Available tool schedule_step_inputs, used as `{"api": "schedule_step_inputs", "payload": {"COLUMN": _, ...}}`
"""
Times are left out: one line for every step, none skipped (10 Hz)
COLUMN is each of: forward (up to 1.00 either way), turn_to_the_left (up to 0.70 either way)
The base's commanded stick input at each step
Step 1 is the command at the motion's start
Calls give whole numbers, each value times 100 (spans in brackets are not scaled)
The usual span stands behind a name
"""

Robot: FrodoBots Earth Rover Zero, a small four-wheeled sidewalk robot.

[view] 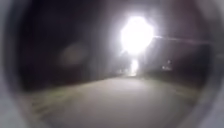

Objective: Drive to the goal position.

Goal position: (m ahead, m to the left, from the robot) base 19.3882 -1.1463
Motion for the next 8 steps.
{"api": "schedule_step_inputs", "payload": {"forward": 100, "turn_to_the_left": 4}}
{"api": "schedule_step_inputs", "payload": {"forward": 100, "turn_to_the_left": 4}}
{"api": "schedule_step_inputs", "payload": {"forward": 100, "turn_to_the_left": 0}}
{"api": "schedule_step_inputs", "payload": {"forward": 100, "turn_to_the_left": -2}}
{"api": "schedule_step_inputs", "payload": {"forward": 100, "turn_to_the_left": -3}}
{"api": "schedule_step_inputs", "payload": {"forward": 100, "turn_to_the_left": -4}}
{"api": "schedule_step_inputs", "payload": {"forward": 100, "turn_to_the_left": -5}}
{"api": "schedule_step_inputs", "payload": {"forward": 100, "turn_to_the_left": -6}}
